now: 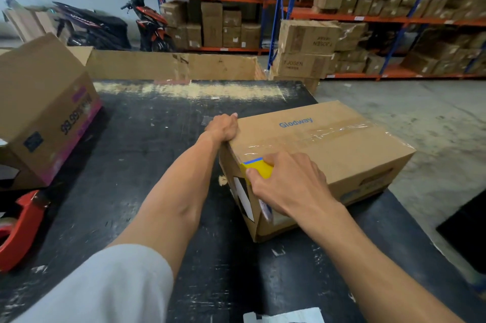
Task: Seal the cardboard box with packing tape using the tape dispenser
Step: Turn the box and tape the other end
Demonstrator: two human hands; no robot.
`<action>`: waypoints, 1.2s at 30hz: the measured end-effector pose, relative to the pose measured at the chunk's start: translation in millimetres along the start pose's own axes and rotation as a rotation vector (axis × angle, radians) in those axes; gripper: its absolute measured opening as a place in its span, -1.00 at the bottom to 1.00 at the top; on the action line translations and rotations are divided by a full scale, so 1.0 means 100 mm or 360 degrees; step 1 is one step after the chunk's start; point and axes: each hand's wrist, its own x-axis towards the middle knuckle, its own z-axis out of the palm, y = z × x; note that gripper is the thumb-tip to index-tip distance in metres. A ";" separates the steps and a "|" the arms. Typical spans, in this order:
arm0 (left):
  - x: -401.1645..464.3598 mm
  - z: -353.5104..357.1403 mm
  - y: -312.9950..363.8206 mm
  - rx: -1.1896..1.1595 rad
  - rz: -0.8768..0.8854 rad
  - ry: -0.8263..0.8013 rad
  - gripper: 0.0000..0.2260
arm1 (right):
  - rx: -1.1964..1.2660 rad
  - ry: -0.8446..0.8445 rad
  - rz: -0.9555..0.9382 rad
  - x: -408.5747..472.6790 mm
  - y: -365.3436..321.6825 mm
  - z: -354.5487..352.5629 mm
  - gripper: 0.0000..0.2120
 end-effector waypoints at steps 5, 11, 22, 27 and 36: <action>-0.19 0.03 -0.01 -0.0027 0.0142 0.0112 -0.41 | 0.0096 0.0080 0.0059 -0.06 0.09 0.04 -0.56; -0.83 0.21 -0.02 0.0232 0.0343 -0.0120 -0.27 | 0.0160 0.0055 0.0059 -0.03 0.14 0.01 -0.57; -0.99 0.14 -0.18 0.0382 0.0395 -0.0229 -0.33 | 0.0157 0.0008 -0.0025 -0.19 0.09 -0.09 -0.59; -0.99 0.09 -0.17 0.0423 0.0374 -0.0268 -0.31 | 0.0115 -0.0023 -0.0016 -0.40 0.18 -0.04 -0.52; -1.02 0.04 -0.12 0.0501 0.0349 -0.0311 -0.31 | 0.0015 -0.0048 -0.0050 -0.84 0.30 -0.08 -0.52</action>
